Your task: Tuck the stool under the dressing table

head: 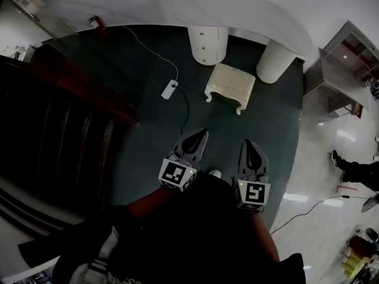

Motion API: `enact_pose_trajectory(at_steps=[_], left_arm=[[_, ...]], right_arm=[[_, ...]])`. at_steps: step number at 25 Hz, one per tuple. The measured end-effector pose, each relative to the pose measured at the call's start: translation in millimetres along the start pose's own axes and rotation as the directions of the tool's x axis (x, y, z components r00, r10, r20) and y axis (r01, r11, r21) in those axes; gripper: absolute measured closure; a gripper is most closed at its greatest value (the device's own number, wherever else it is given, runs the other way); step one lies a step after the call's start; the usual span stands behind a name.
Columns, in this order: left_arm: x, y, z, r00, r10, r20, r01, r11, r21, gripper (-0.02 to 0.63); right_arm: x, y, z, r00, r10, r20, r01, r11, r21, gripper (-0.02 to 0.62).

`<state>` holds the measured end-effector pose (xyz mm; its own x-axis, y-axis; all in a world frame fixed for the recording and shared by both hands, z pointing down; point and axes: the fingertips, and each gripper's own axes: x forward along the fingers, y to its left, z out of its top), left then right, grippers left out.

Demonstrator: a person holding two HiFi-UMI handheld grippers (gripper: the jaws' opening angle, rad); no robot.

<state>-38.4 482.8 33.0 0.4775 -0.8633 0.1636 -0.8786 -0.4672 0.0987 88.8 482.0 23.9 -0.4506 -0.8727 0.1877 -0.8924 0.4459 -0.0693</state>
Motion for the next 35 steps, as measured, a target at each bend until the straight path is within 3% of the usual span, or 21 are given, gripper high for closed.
enact_pose_trajectory(at_steps=[3,6,10,20,29,35], left_arm=[[-4,12,1,0.997,0.08,0.007,-0.08,0.997,-0.02,0.591],[-7,10,-7,0.994,0.106,-0.004,-0.106,0.994,-0.021,0.591],[-2,4,-17,0.993,0.099,-0.056,-0.1,0.995,-0.011,0.591],[56,19,-20,0.996,0.061,-0.058,-0.062,0.998,-0.025,0.591],[120,89,-40,0.99,0.058,-0.126,-0.07,0.994,-0.086,0.591],[177,154,-39,0.99,0.021,-0.139,-0.039,0.991,-0.128,0.591]], right_arm=[[-4,-10,-6,1.0,-0.001,-0.015,0.002,1.0,0.011,0.56],[-11,-23,-11,1.0,0.016,0.0,-0.016,0.998,0.057,0.558],[-10,-35,-22,0.999,0.033,0.0,-0.033,0.992,0.12,0.557],[28,-66,-27,0.999,-0.006,-0.041,0.008,0.998,0.061,0.557],[105,-113,-45,0.982,-0.078,-0.172,0.088,0.995,0.054,0.557],[195,-121,-27,0.974,-0.093,-0.207,0.099,0.995,0.02,0.557]])
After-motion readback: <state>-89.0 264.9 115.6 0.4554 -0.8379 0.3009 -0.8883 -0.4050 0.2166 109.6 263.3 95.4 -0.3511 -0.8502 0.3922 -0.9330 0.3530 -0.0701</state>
